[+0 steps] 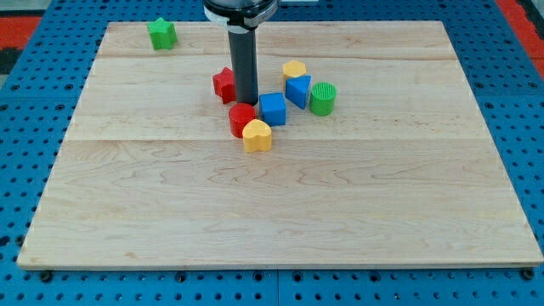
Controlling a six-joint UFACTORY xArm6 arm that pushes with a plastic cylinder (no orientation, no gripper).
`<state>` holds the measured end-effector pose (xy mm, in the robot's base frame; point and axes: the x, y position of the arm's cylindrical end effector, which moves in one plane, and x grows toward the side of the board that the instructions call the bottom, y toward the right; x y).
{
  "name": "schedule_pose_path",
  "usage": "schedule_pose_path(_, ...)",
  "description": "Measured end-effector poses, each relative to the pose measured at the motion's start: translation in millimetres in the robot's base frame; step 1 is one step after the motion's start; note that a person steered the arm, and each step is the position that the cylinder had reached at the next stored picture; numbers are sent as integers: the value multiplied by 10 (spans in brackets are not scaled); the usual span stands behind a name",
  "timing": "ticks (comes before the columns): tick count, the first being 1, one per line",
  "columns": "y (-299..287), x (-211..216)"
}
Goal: Push the yellow heart towards green circle
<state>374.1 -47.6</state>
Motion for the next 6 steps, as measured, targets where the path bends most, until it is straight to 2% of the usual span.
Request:
schedule_pose_path(1, -416, 162)
schedule_pose_path(2, -366, 562)
schedule_pose_path(3, 73, 859)
schedule_pose_path(5, 1521, 611)
schedule_pose_path(6, 1765, 467)
